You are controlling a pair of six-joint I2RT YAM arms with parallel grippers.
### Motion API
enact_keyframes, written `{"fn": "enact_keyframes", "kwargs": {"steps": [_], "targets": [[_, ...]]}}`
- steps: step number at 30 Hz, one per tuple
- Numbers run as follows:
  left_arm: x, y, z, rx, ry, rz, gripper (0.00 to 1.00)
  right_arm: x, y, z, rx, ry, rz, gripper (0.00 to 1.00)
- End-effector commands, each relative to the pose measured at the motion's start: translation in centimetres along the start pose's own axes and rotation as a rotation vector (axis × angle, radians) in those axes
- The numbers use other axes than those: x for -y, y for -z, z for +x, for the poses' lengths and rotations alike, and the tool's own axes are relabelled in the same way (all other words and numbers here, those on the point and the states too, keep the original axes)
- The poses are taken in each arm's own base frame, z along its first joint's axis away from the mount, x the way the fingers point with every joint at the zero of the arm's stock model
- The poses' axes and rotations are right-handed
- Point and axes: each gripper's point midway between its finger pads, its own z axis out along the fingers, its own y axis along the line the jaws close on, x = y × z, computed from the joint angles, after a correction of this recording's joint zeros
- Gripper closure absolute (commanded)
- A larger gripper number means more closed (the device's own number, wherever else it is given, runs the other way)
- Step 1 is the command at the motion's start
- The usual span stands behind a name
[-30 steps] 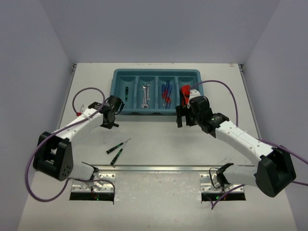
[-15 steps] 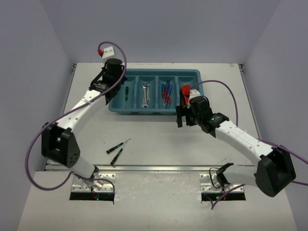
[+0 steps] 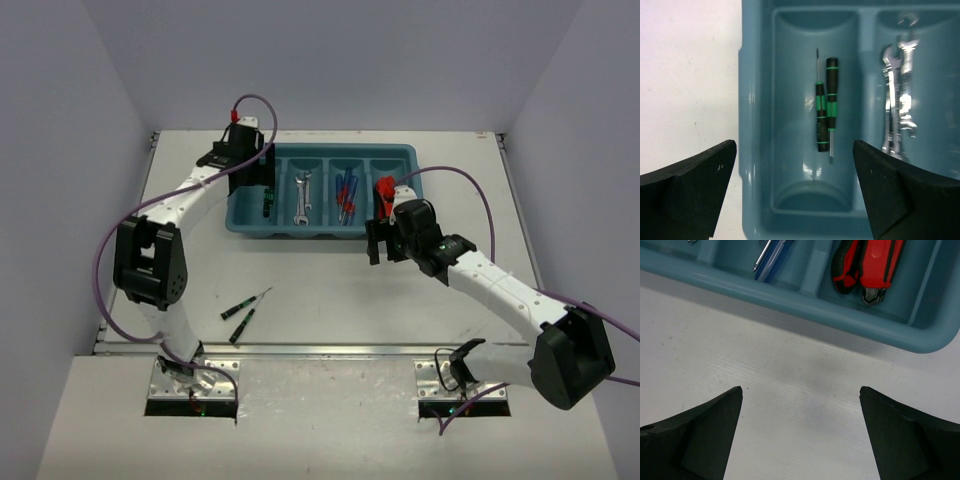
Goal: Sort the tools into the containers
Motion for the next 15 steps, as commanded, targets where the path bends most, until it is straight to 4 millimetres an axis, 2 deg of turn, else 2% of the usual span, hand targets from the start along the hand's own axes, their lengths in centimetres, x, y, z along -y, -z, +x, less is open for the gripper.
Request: {"fn": "enact_keyframes", "kwargs": {"steps": [1, 4, 5, 6, 8, 9, 11, 15], "targets": [[0.4, 9.9, -7.9, 0.246, 0.077, 0.112, 0.0, -0.2, -0.1, -1.1, 0.041, 0.003, -0.007, 0.01], [1.4, 13.6, -5.5, 0.189, 0.034, 0.168, 0.0, -0.2, -0.1, -1.1, 0.039, 0.007, -0.008, 0.01], [1.7, 14.1, -3.1, 0.123, -0.008, 0.191, 0.0, -0.2, -0.1, -1.1, 0.038, 0.009, -0.013, 0.01], [2.0, 14.3, -0.7, 0.051, -0.043, 0.211, 0.0, -0.4, -0.1, -1.1, 0.04, 0.009, -0.023, 0.01], [1.2, 15.0, 2.4, -0.022, -0.092, 0.17, 0.0, -0.7, -0.2, -1.2, 0.046, 0.006, -0.041, 0.01], [0.6, 14.9, 4.8, -0.084, -0.12, 0.143, 0.0, -0.9, -0.2, -1.2, 0.046, 0.006, -0.053, 0.01], [0.1, 15.3, 7.6, -0.132, -0.159, 0.134, 0.0, -1.0, -0.2, -1.1, 0.044, 0.007, -0.057, 0.01], [2.0, 15.7, 11.4, -0.184, -0.208, 0.218, 0.0, -0.9, -0.1, -1.2, 0.05, 0.008, -0.052, 0.01]]}}
